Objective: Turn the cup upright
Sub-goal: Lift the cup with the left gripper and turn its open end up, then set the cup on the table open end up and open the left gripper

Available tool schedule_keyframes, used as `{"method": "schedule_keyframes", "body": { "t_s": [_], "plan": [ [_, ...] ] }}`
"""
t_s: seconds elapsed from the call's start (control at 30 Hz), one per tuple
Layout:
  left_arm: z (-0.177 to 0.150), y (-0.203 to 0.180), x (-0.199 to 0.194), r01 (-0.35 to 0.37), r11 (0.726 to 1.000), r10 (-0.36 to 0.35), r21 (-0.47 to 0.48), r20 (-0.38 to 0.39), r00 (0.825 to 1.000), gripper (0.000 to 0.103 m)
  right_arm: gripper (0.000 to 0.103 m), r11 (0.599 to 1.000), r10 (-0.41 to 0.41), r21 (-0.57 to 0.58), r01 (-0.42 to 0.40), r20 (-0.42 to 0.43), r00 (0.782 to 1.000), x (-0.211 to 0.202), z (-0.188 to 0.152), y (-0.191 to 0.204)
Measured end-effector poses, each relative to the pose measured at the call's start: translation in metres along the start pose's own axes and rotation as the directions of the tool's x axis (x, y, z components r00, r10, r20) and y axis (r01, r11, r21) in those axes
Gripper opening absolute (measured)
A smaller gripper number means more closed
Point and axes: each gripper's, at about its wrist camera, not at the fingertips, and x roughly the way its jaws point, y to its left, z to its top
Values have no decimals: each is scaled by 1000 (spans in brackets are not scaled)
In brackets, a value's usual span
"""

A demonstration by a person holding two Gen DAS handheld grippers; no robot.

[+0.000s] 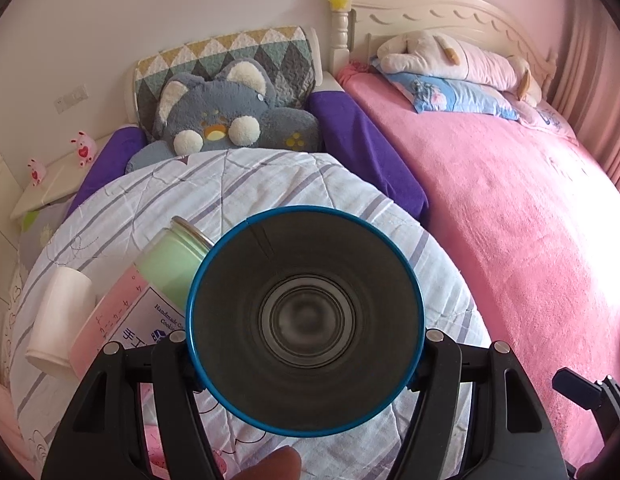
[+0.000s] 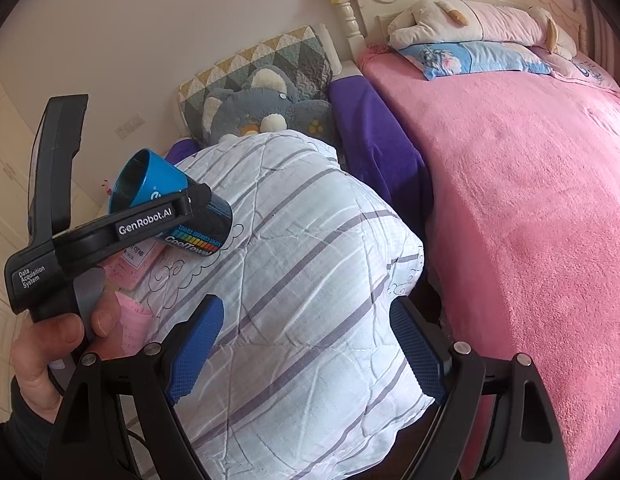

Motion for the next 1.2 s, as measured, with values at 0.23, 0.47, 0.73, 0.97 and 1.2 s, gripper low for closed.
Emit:
{"method": "schedule_keyframes", "body": {
  "t_s": [0.23,0.47,0.73,0.97,1.2],
  "plan": [
    [0,-4,1,-22,999,22,26,-3,1000,68,86,1000,-4,-3,4,6,1000,-7,-3,5],
    [6,-3,-9,-28,999,26,38,30,999,82,86,1000,-5,3,5,13,1000,-12,-5,5],
    [10,-1,-17,-13,999,12,31,35,999,84,86,1000,-5,2,5,19,1000,-15,-6,7],
    [6,4,-26,1,1000,-2,16,36,999,85,86,1000,-6,-4,7,22,1000,-18,-8,11],
    [2,16,-48,27,1000,-27,5,75,997,93,86,1000,-13,-17,13,37,999,-27,-11,23]
  ]
}}
